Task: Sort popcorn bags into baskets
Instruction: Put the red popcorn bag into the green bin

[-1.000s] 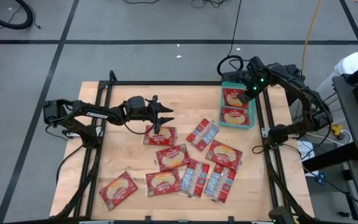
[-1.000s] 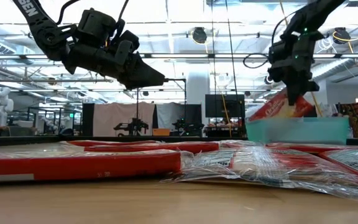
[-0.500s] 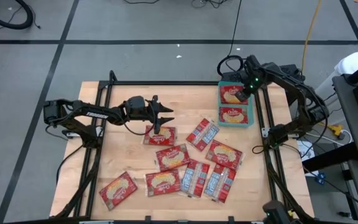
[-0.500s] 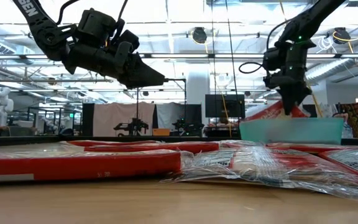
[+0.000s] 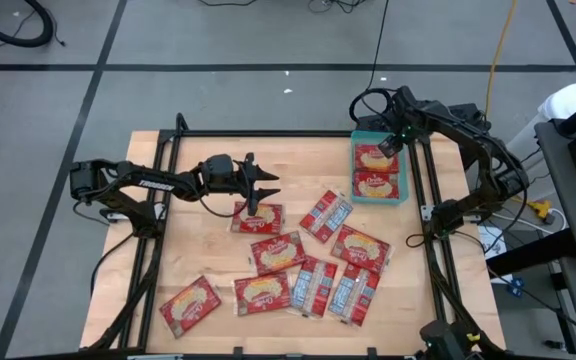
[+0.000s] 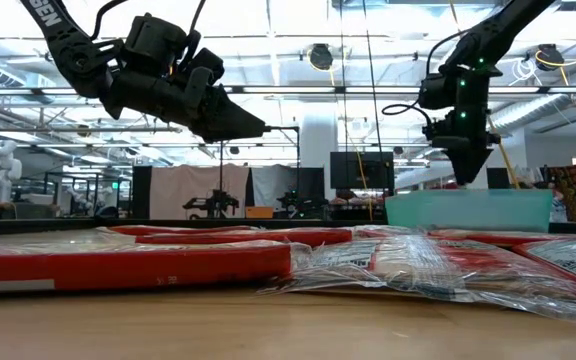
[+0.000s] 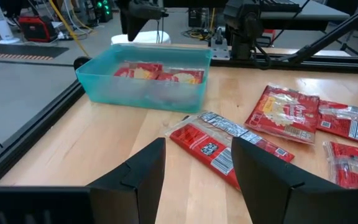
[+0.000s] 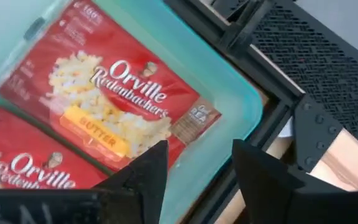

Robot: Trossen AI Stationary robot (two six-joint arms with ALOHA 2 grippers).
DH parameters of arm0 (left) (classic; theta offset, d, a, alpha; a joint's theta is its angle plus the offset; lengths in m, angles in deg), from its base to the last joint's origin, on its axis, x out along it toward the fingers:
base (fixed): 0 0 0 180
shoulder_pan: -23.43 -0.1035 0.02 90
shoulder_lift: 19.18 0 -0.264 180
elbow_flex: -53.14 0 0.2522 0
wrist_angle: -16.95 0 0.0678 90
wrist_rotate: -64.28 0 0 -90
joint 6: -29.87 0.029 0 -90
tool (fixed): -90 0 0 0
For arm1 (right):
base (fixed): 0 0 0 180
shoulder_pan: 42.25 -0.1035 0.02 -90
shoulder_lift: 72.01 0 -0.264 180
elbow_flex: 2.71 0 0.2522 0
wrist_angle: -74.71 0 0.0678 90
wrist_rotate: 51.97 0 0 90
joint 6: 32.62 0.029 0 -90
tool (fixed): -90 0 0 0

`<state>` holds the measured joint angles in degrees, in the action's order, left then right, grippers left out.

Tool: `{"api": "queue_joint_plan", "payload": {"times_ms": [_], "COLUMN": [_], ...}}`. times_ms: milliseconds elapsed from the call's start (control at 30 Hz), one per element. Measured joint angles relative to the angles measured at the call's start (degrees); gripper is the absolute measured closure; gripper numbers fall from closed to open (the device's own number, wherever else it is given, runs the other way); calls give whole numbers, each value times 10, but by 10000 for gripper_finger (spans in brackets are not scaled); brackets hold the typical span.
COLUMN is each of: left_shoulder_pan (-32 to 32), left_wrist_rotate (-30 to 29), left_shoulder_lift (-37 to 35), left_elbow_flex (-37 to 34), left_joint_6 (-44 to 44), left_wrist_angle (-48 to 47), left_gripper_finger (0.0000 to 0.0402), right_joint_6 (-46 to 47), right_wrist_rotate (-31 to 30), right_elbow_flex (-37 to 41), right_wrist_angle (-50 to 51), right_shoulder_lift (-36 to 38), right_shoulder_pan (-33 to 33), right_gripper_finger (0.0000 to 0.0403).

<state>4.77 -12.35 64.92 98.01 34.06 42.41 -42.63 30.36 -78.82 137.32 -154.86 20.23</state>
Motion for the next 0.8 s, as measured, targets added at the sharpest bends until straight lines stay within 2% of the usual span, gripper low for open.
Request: {"api": "queue_joint_plan", "payload": {"times_ms": [167, 300, 433, 600, 800], "left_shoulder_pan": [0, 0, 0, 0, 0], "left_wrist_rotate": [0, 0, 0, 0, 0], "left_shoulder_lift": [0, 0, 0, 0, 0], "left_elbow_flex": [0, 0, 0, 0, 0], "left_joint_6": [0, 1, 0, -1, 7], "left_wrist_angle": [-1, -1, -2, -12, -18], "left_gripper_finger": [215, 215, 215, 215, 215], "right_joint_6": [49, 96, 101, 89, 89], "right_wrist_rotate": [36, 32, 12, 1, -10], "right_elbow_flex": [0, 0, 20, 70, 119], "right_wrist_angle": [-3, 1, -33, -107, -166], "right_shoulder_lift": [1, -8, -23, -31, -31], "right_shoulder_pan": [-38, -79, -106, -109, -96], "right_gripper_finger": [260, 292, 324, 351, 362]}}
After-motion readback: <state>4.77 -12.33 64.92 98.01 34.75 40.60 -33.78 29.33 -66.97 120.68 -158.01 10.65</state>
